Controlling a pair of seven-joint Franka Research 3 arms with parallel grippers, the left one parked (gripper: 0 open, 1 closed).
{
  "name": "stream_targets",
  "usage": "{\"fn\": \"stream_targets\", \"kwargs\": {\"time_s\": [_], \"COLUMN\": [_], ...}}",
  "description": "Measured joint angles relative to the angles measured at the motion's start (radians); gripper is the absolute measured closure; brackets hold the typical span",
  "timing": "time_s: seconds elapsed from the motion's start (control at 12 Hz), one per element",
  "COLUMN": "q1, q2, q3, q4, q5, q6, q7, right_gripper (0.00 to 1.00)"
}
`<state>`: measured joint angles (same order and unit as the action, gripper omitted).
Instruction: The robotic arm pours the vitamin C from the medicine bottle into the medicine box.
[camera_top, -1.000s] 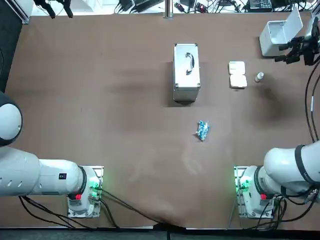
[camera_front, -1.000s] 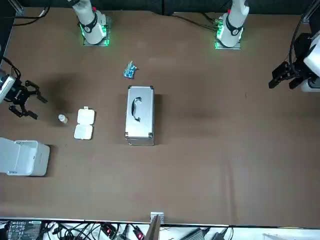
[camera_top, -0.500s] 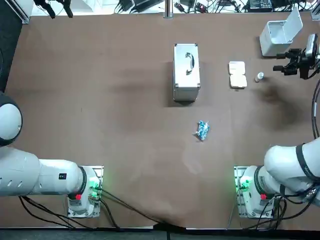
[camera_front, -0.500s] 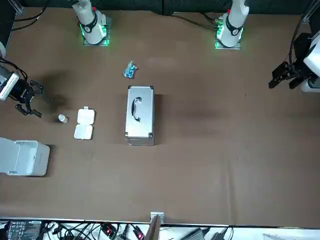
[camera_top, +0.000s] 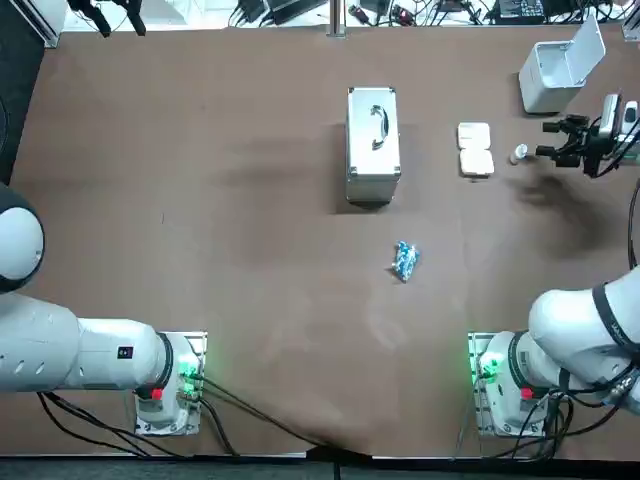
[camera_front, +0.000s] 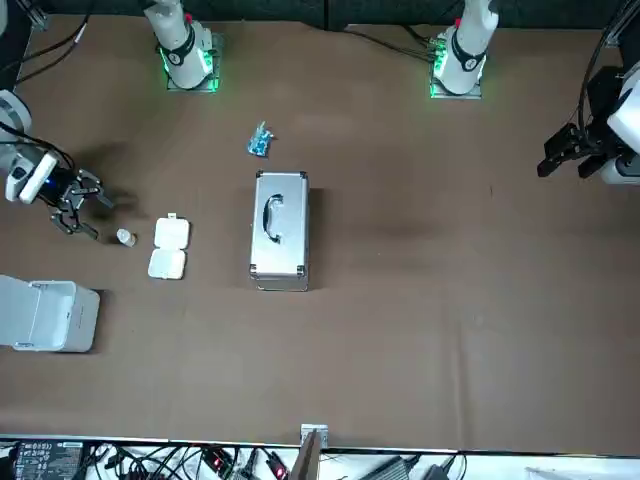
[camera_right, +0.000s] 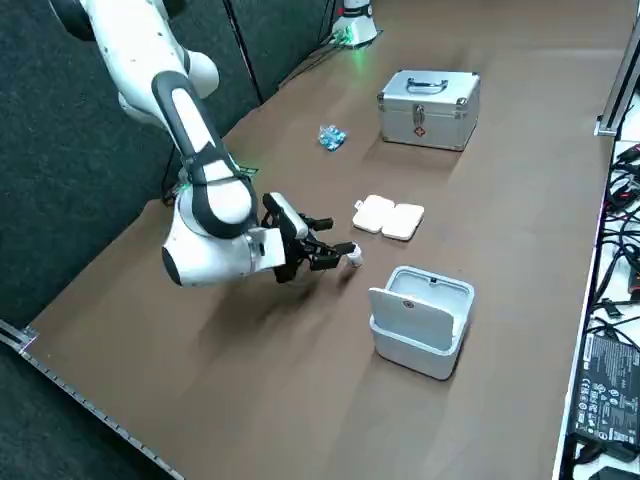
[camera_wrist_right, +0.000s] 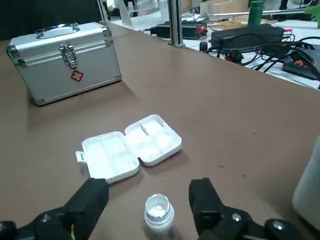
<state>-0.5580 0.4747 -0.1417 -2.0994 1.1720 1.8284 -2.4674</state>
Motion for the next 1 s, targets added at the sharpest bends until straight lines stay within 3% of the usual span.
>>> {"fn": "stream_targets", "kwargs": {"time_s": [0.42,1.0], "q1": [-0.002,-0.008], "q2": [0.100,0.163], "q3": [0.000,0.000], "q4": [0.020,0.024], "q5": [0.086,0.183], "q6": [-0.011,-0.018], "q7": [-0.148,-0.224], "right_gripper": [0.00,0.00]}}
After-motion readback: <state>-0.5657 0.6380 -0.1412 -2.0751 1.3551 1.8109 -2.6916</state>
